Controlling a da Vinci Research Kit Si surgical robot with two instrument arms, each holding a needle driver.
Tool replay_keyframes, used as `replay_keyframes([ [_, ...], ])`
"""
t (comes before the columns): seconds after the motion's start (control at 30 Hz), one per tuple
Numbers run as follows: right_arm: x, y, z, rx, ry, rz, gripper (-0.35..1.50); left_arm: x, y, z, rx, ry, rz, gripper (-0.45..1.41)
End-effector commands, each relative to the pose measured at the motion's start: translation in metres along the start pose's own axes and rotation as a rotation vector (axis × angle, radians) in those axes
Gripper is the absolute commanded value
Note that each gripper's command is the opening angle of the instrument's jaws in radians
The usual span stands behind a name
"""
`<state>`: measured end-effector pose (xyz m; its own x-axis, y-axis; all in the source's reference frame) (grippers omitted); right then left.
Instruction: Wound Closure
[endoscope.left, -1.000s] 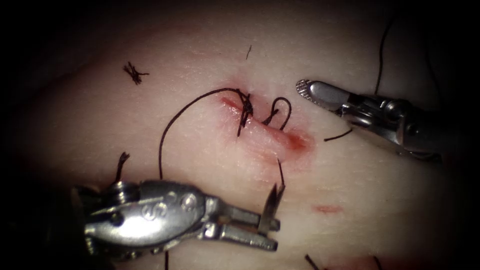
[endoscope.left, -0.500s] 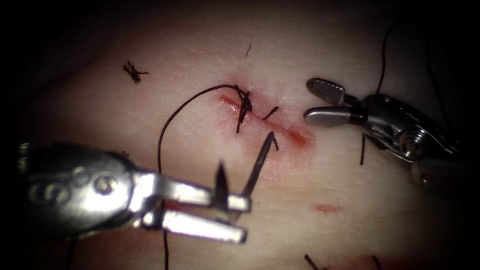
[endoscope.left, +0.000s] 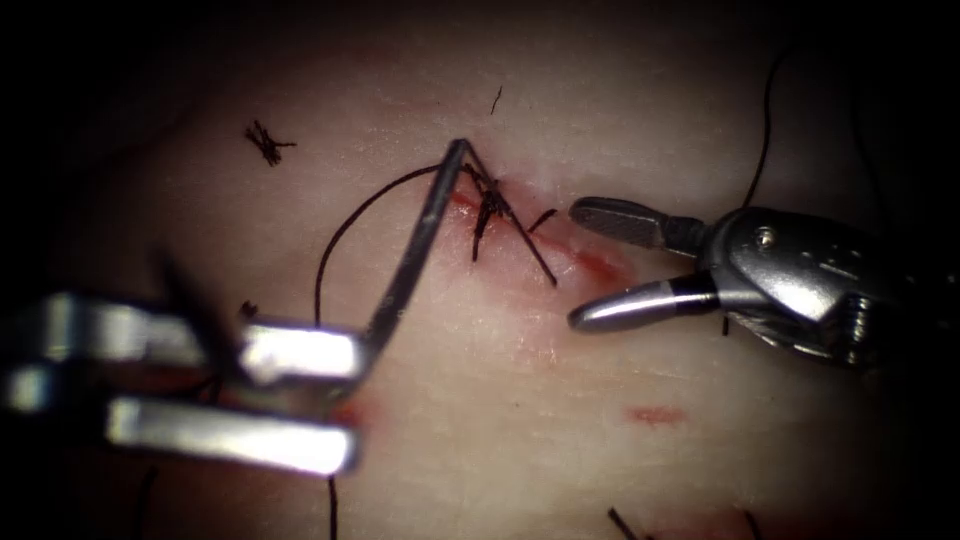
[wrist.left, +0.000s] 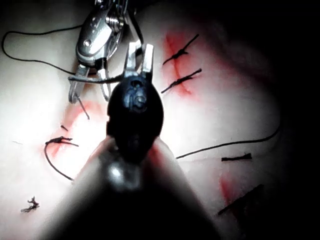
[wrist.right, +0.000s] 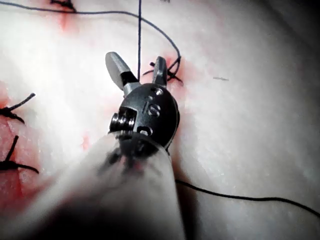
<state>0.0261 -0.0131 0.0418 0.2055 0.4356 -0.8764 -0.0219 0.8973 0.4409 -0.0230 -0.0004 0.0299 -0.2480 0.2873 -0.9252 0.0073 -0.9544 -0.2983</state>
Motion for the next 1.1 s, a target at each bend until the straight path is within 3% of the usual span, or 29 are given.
replay_keyframes([
  [0.03,0.0002,0.0001,0.0017,-0.001,-0.006,-0.010,1.45,-0.0002,0.0002,0.0007,-0.004,0.003,0.004,-0.45],
  [0.3,-0.0034,-0.0004,0.0034,0.007,-0.070,-0.054,1.35,0.0001,0.0005,0.0008,-0.005,0.004,0.010,-0.45],
  [0.47,-0.0080,-0.0005,0.0039,0.022,-0.162,-0.060,1.18,-0.0004,0.0003,0.0009,-0.005,0.004,0.012,-0.45],
  [0.7,-0.0146,0.0009,0.0025,-0.041,-0.294,-0.034,1.14,-0.0015,-0.0003,0.0006,-0.008,0.005,0.017,-0.45],
  [0.8,-0.0153,0.0016,0.0024,-0.097,-0.303,-0.030,1.31,-0.0019,-0.0005,0.0006,-0.011,0.006,0.020,-0.45],
  [0.93,-0.0143,0.0017,0.0025,-0.114,-0.272,-0.018,1.26,-0.0020,-0.0003,0.0008,-0.011,0.003,0.022,-0.45],
  [1.03,-0.0126,0.0011,0.0022,-0.136,-0.225,-0.001,0.78,-0.0017,-0.0001,0.0008,-0.010,0.002,0.020,-0.45],
  [1.07,-0.0122,0.0009,0.0022,-0.134,-0.225,0.003,0.42,-0.0016,-0.0001,0.0007,-0.010,0.002,0.019,-0.45],
  [1.1,-0.0117,0.0006,0.0021,-0.132,-0.224,0.008,-0.22,-0.0015,-0.0001,0.0007,-0.010,0.002,0.018,-0.45],
])
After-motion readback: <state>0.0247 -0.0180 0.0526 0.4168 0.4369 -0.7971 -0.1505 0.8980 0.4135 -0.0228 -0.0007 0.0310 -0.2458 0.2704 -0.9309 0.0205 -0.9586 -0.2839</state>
